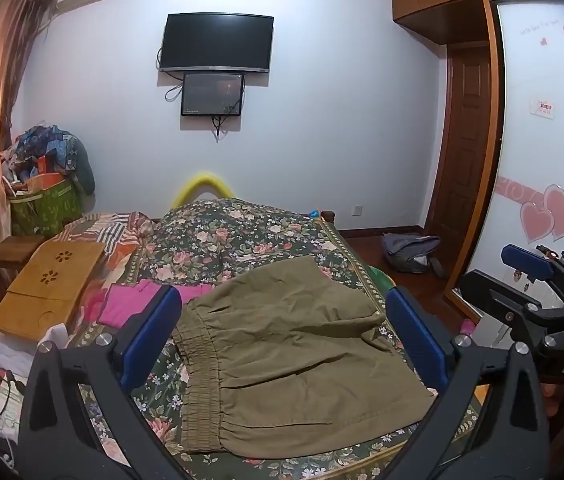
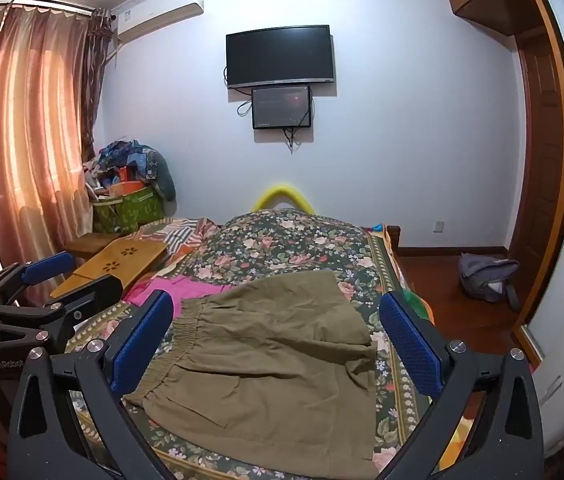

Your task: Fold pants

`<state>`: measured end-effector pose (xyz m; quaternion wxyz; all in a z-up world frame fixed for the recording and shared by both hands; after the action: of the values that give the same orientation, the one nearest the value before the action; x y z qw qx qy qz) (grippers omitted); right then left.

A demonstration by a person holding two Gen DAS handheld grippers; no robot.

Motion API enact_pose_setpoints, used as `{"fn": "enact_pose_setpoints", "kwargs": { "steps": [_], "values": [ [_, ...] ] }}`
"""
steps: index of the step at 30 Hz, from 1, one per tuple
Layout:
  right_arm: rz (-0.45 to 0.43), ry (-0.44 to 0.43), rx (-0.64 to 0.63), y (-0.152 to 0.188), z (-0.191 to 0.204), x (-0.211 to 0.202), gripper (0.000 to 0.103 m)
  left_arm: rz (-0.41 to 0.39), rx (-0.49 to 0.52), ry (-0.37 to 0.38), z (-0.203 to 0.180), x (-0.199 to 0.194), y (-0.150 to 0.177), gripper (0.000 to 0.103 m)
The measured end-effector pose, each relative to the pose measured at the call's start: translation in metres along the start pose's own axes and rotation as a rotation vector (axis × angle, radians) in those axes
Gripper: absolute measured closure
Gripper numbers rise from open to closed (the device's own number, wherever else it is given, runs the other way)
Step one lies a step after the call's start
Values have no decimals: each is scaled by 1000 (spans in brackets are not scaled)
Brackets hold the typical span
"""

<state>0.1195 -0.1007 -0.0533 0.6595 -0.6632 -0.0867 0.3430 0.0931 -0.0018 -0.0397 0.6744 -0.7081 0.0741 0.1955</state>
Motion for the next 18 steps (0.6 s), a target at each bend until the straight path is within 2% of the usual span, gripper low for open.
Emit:
{"fn": "enact_pose_setpoints", "kwargs": {
  "steps": [18],
  "values": [
    [-1, 3, -11, -1, 0, 2, 0, -5, 0, -7, 3, -1, -3, 0]
  ]
}}
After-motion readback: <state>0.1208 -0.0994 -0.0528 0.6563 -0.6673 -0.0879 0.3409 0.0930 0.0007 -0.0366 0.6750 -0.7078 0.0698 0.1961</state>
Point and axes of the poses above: each gripper's, at about its wrist camera, not at the fingertips, and x roughly the way its jaws point, z to its left, y to its underside, the point moved 10 cm from there along x, roughly the way its jaws point, and after that the axes turned 10 degrees about -y, right-handed, at the moved point
